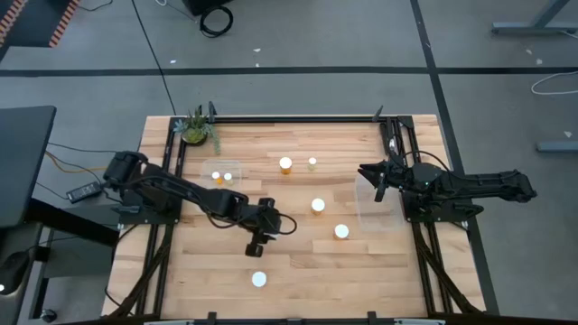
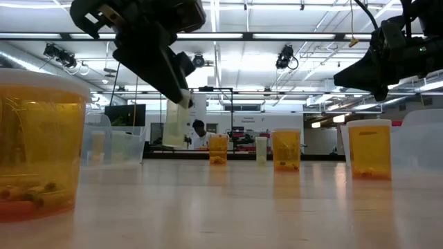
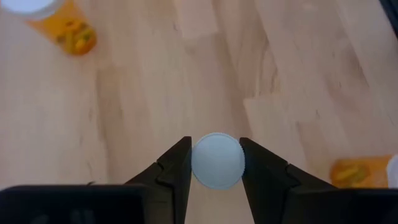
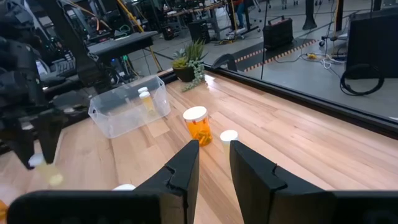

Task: Pick and place medicine bottles into bin by pill shape (circle, oval)
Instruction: Put the yellow pill bottle into the left transparent bin, then put the large orange pill bottle into the right transparent bin

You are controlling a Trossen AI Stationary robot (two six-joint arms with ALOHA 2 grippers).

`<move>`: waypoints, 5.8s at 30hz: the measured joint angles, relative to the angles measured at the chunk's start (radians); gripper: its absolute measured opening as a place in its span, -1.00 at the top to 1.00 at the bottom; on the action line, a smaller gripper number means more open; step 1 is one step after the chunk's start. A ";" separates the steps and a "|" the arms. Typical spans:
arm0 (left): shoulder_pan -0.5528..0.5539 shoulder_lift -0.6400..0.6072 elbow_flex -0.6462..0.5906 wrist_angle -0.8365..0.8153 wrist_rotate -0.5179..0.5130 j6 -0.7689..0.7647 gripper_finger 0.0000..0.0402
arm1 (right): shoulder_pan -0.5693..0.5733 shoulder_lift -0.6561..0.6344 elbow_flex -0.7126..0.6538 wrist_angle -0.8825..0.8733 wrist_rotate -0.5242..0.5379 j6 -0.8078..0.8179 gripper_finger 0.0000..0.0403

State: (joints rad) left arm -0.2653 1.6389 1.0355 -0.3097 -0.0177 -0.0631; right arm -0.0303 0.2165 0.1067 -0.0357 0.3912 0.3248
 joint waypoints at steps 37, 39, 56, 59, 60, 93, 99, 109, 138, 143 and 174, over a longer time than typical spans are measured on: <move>0.066 -0.508 -0.280 -0.237 -0.251 -0.124 0.35 | 0.000 0.000 0.000 0.000 0.000 0.000 0.52; 0.070 -0.547 -0.298 -0.240 -0.266 -0.135 0.34 | 0.000 0.000 0.000 0.000 0.000 0.000 0.52; 0.132 -0.759 -0.458 -0.246 -0.297 -0.182 0.30 | 0.000 0.000 0.000 0.000 0.000 0.000 0.52; 0.132 -0.770 -0.475 -0.252 -0.297 -0.179 0.32 | 0.000 0.000 0.000 0.000 0.000 0.000 0.52; 0.134 -0.772 -0.479 -0.253 -0.297 -0.168 0.33 | 0.000 0.000 0.000 0.000 0.000 0.000 0.52; 0.163 -0.782 -0.702 -0.073 -0.289 -0.372 0.31 | 0.000 0.000 0.000 0.000 0.000 0.000 0.52; 0.163 -0.783 -0.717 -0.055 -0.292 -0.359 0.31 | 0.000 0.000 0.000 0.000 0.000 0.000 0.52; 0.159 -0.781 -0.721 -0.040 -0.288 -0.318 0.18 | 0.000 0.000 0.000 0.000 0.000 0.000 0.52; 0.132 -0.782 -0.719 0.077 -0.361 -0.215 -0.02 | 0.000 0.000 0.000 0.000 0.000 0.000 0.52; 0.134 -0.782 -0.719 0.141 -0.414 -0.152 -0.01 | 0.000 0.000 0.000 0.000 0.000 0.000 0.52; 0.156 -1.039 -0.670 0.249 -0.354 0.202 0.44 | 0.000 0.000 0.000 0.000 0.000 0.000 0.52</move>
State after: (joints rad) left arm -0.1091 0.6001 0.3657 -0.0609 -0.3714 0.1384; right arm -0.0299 0.2164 0.1069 -0.0356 0.3908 0.3248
